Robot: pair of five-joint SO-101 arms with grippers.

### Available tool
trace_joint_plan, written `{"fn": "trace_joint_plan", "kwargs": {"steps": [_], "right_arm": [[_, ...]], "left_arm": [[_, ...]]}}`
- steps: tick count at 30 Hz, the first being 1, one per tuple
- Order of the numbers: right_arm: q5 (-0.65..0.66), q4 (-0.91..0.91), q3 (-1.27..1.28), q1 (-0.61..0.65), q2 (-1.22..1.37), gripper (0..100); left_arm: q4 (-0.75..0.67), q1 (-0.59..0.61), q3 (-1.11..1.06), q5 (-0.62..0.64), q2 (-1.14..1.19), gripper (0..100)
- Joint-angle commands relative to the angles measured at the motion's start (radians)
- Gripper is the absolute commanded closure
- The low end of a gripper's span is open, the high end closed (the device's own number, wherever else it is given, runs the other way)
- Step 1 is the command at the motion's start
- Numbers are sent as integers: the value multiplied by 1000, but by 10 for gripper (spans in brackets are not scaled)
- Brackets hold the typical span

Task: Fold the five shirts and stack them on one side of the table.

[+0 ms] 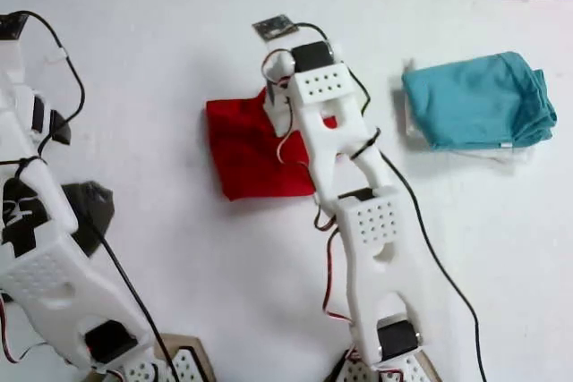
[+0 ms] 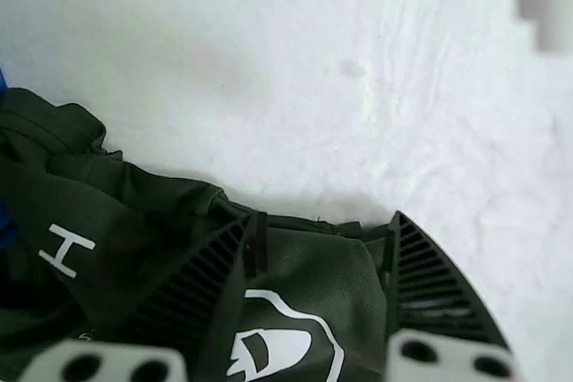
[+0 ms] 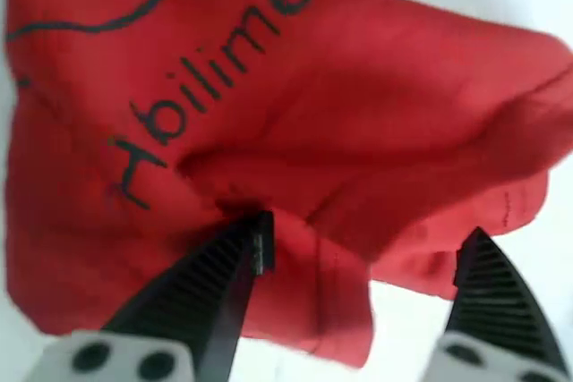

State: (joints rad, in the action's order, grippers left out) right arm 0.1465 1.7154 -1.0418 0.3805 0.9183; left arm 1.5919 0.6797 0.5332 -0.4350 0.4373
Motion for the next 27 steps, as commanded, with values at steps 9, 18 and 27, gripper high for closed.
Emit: {"fn": "trace_joint_plan", "kwargs": {"steps": [9,18,27], "right_arm": [[2,-111,-12,-70,28,793],[2,-159,-12,-67,30,851],[3,-150,-64,-77,5,974]], "left_arm": [[-12,-5,2,0,-58,767],[-9,0,2,-2,-58,767],[-11,0,2,0,-58,767]]}}
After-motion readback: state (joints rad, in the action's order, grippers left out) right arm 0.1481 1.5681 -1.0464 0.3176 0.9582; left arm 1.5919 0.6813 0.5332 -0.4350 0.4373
